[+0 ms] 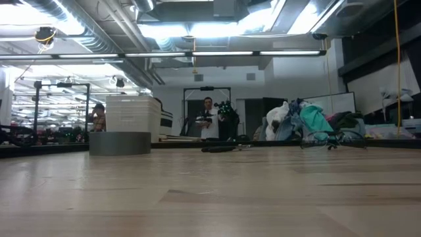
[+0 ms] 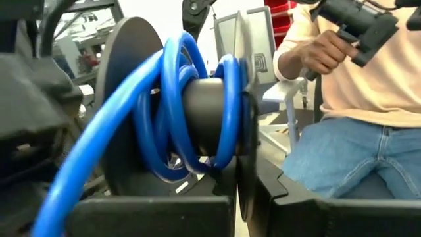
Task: Coil cords
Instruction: Coil the blue wire cable onto the black spool
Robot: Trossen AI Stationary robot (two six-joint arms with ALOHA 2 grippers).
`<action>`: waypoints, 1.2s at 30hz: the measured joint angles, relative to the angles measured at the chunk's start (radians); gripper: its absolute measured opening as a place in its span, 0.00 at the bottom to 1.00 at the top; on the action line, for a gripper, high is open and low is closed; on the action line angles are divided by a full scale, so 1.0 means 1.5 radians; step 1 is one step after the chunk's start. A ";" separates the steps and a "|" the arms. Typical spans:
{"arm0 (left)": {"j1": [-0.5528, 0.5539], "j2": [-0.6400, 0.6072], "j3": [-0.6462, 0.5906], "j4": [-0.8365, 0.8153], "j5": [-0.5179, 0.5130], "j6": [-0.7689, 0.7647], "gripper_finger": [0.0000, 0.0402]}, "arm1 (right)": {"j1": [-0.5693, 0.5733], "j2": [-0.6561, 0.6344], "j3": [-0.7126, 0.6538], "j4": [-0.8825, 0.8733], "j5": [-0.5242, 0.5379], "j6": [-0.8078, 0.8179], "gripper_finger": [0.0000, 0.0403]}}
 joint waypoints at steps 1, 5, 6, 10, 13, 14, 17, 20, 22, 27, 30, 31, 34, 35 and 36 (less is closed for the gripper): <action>0.000 0.000 0.000 0.000 0.000 0.002 0.00 | 0.000 0.004 0.000 0.008 -0.013 -0.001 0.00; -0.001 -0.009 0.000 -0.012 -0.014 0.003 0.00 | 0.001 0.006 0.000 0.010 -0.025 -0.001 0.00; -0.001 -0.012 0.000 -0.014 -0.020 0.009 0.00 | 0.004 0.006 0.000 0.010 -0.028 -0.001 0.00; -0.003 -0.018 0.000 -0.015 -0.047 0.021 0.00 | 0.006 0.007 0.000 0.011 -0.037 -0.001 0.00; -0.003 -0.020 0.000 -0.034 -0.075 0.019 0.00 | 0.013 0.007 0.000 0.009 -0.037 -0.001 0.00; -0.003 -0.020 0.000 -0.041 -0.087 0.017 0.00 | 0.015 0.007 0.000 0.009 -0.039 0.000 0.00; -0.003 -0.020 0.000 -0.064 -0.116 0.005 0.00 | 0.025 0.007 0.000 0.006 -0.046 0.002 0.00; -0.003 -0.020 0.000 -0.088 -0.141 -0.007 0.00 | 0.035 0.007 0.000 0.006 -0.049 0.003 0.00; -0.003 -0.020 0.000 -0.093 -0.154 -0.016 0.00 | 0.041 0.007 0.000 0.005 -0.055 0.003 0.00; -0.002 -0.020 0.000 -0.130 -0.192 -0.041 0.00 | 0.050 -0.002 0.000 -0.001 -0.062 0.014 0.00; -0.003 -0.020 0.000 -0.166 -0.208 -0.064 0.00 | 0.054 -0.016 0.000 -0.031 -0.068 0.027 0.00; -0.003 -0.020 0.000 -0.181 -0.214 -0.072 0.00 | 0.056 -0.021 0.000 -0.045 -0.070 0.032 0.00; -0.002 -0.020 0.000 -0.209 -0.228 -0.087 0.00 | 0.061 -0.034 0.000 -0.086 -0.071 0.047 0.00; -0.002 -0.020 0.000 -0.212 -0.229 -0.091 0.00 | 0.065 -0.038 0.000 -0.096 -0.074 0.052 0.00; -0.002 -0.020 0.000 -0.215 -0.231 -0.093 0.00 | 0.066 -0.042 0.000 -0.108 -0.078 0.055 0.00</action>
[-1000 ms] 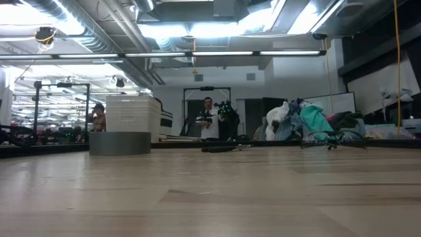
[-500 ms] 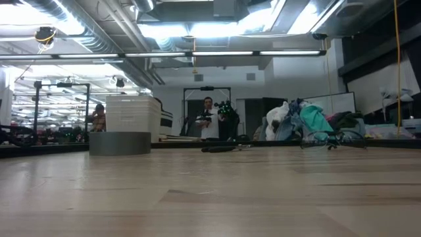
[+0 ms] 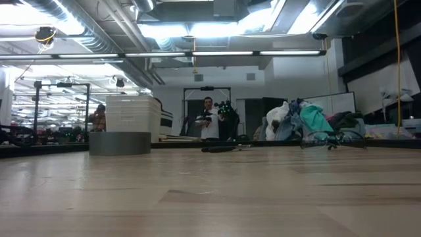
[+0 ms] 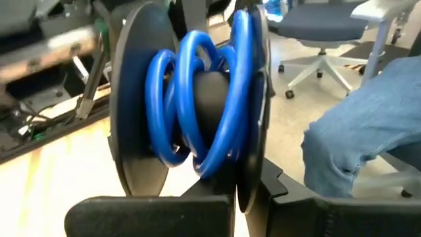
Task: Coil cords
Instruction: Coil the blue wire cable onto the black spool
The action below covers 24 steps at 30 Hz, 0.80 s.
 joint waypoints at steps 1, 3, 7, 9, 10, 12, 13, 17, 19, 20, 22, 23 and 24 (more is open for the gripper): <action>0.000 0.000 0.000 -0.004 -0.002 -0.003 0.00 | 0.001 -0.003 0.000 -0.008 -0.008 0.000 0.00; 0.000 0.000 0.000 -0.007 -0.001 -0.012 0.00 | 0.002 -0.010 0.000 -0.013 -0.019 -0.001 0.00; 0.004 0.000 0.000 -0.037 -0.001 -0.032 0.00 | 0.002 -0.021 0.000 -0.020 -0.020 -0.022 0.00; 0.005 0.000 0.000 -0.049 -0.001 -0.042 0.00 | 0.002 -0.030 0.000 -0.021 -0.009 -0.038 0.00; 0.006 0.000 0.000 -0.050 -0.001 -0.044 0.00 | -0.001 -0.034 0.000 -0.021 -0.005 -0.045 0.00; 0.009 0.000 0.001 -0.048 0.006 -0.047 0.00 | -0.006 -0.035 0.015 -0.041 0.002 -0.058 0.00; 0.010 0.000 0.000 -0.045 0.011 -0.047 0.00 | -0.008 -0.035 0.025 -0.054 0.005 -0.063 0.00; 0.014 0.000 0.001 -0.030 0.023 -0.051 0.00 | -0.028 -0.035 0.050 -0.063 0.007 -0.091 0.00; 0.018 0.002 0.001 -0.031 0.024 -0.059 0.00 | -0.037 -0.035 0.060 -0.072 0.005 -0.105 0.00; 0.019 0.002 0.001 -0.031 0.028 -0.062 0.00 | -0.042 -0.035 0.063 -0.074 0.003 -0.110 0.00; 0.019 0.006 0.001 -0.030 0.035 -0.067 0.00 | -0.052 -0.035 0.066 -0.073 -0.003 -0.118 0.00; 0.019 0.006 0.001 -0.033 0.035 -0.068 0.00 | -0.055 -0.035 0.066 -0.074 -0.006 -0.120 0.00; 0.019 0.007 0.000 -0.037 0.035 -0.070 0.00 | -0.059 -0.035 0.066 -0.076 -0.010 -0.121 0.00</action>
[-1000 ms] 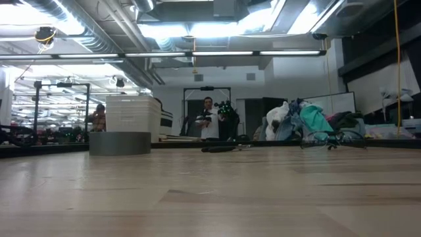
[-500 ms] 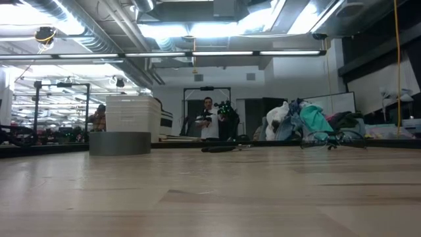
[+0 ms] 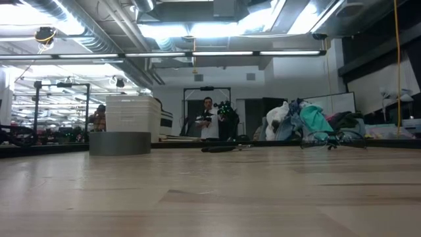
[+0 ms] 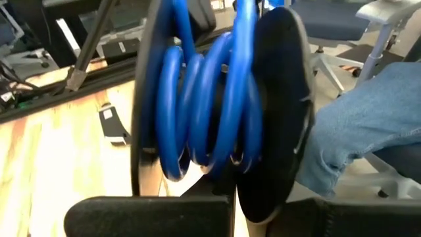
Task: Coil cords
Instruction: Coil the blue wire cable onto the black spool
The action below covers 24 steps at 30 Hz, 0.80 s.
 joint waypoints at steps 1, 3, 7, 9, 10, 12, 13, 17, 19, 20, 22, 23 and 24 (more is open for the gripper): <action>0.000 0.001 0.000 -0.002 0.000 -0.001 0.00 | -0.004 0.000 0.000 -0.003 -0.003 -0.002 0.00; 0.000 0.001 0.000 -0.004 0.000 -0.001 0.00 | -0.006 0.000 0.000 -0.008 -0.007 -0.002 0.01; 0.000 0.002 0.000 -0.004 0.002 -0.004 0.00 | -0.006 0.000 0.000 -0.007 0.000 -0.004 0.02; 0.000 0.002 0.000 -0.003 0.002 -0.005 0.00 | -0.006 0.000 0.000 -0.007 0.006 -0.004 0.02; 0.000 0.002 0.000 -0.003 0.002 -0.007 0.00 | -0.006 0.000 0.001 -0.008 0.007 -0.003 0.02; 0.000 0.002 -0.001 -0.003 -0.001 -0.008 0.00 | -0.006 0.000 0.001 -0.013 0.013 0.005 0.02; 0.000 0.002 -0.001 -0.004 -0.004 -0.008 0.00 | -0.006 0.000 0.001 -0.017 0.020 0.010 0.02; 0.000 0.003 -0.001 -0.005 -0.006 -0.008 0.00 | -0.006 0.000 0.002 -0.016 0.041 0.015 0.06; 0.000 0.003 -0.001 -0.006 -0.006 -0.009 0.00 | -0.006 0.000 0.002 -0.016 0.044 0.015 0.09; 0.000 0.003 -0.001 -0.006 -0.005 -0.008 0.00 | -0.006 0.000 0.002 -0.016 0.046 0.016 0.10; 0.000 0.003 -0.001 -0.005 -0.005 -0.006 0.00 | -0.006 0.000 0.002 -0.015 0.048 0.016 0.13; 0.000 0.003 -0.001 -0.005 -0.005 -0.006 0.00 | -0.007 0.000 0.002 -0.015 0.052 0.016 0.14; -0.001 0.003 -0.001 -0.005 -0.005 -0.006 0.00 | -0.007 0.000 0.002 -0.015 0.057 0.016 0.15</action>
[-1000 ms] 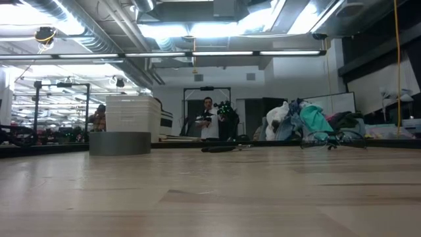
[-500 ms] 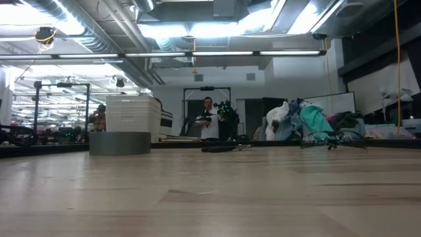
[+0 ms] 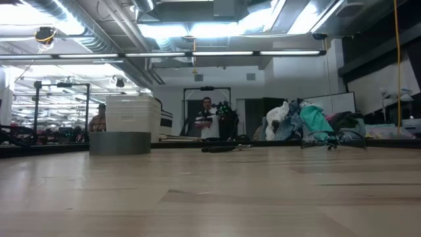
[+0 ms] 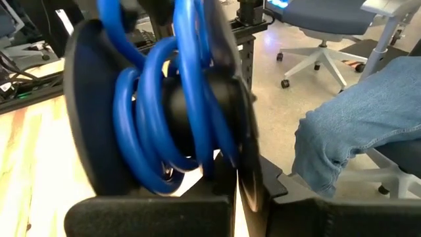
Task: Coil cords
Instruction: Coil the blue wire cable onto the black spool
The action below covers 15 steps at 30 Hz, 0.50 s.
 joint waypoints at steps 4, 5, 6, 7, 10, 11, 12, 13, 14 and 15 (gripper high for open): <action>0.000 0.000 0.000 0.001 0.000 0.000 0.00 | 0.000 0.000 0.000 -0.001 0.017 0.000 0.18; 0.000 0.000 0.000 0.001 0.000 0.000 0.00 | 0.000 0.000 0.000 -0.001 0.018 0.000 0.19; 0.000 0.000 0.000 0.001 0.000 0.000 0.00 | 0.000 0.000 0.000 -0.001 0.021 0.000 0.19; 0.000 0.000 0.000 0.001 0.001 0.001 0.00 | -0.001 0.000 0.000 -0.002 0.023 0.001 0.19; -0.001 0.001 0.000 0.002 0.006 0.004 0.00 | -0.002 0.000 0.000 -0.004 0.044 0.004 0.20; -0.001 0.001 0.000 0.001 0.005 0.004 0.00 | -0.002 0.000 0.000 -0.005 0.047 0.006 0.20; -0.001 0.001 0.000 0.002 0.005 0.004 0.00 | -0.002 0.000 0.000 -0.007 0.049 0.008 0.20; -0.001 0.001 0.000 0.002 0.005 0.004 0.00 | -0.002 0.000 0.000 -0.010 0.049 0.012 0.20; -0.001 0.001 0.000 0.002 0.005 0.005 0.00 | -0.002 0.000 0.000 -0.014 0.048 0.013 0.20; -0.001 0.001 0.000 0.002 0.005 0.007 0.00 | -0.002 0.000 0.000 -0.017 0.047 0.014 0.20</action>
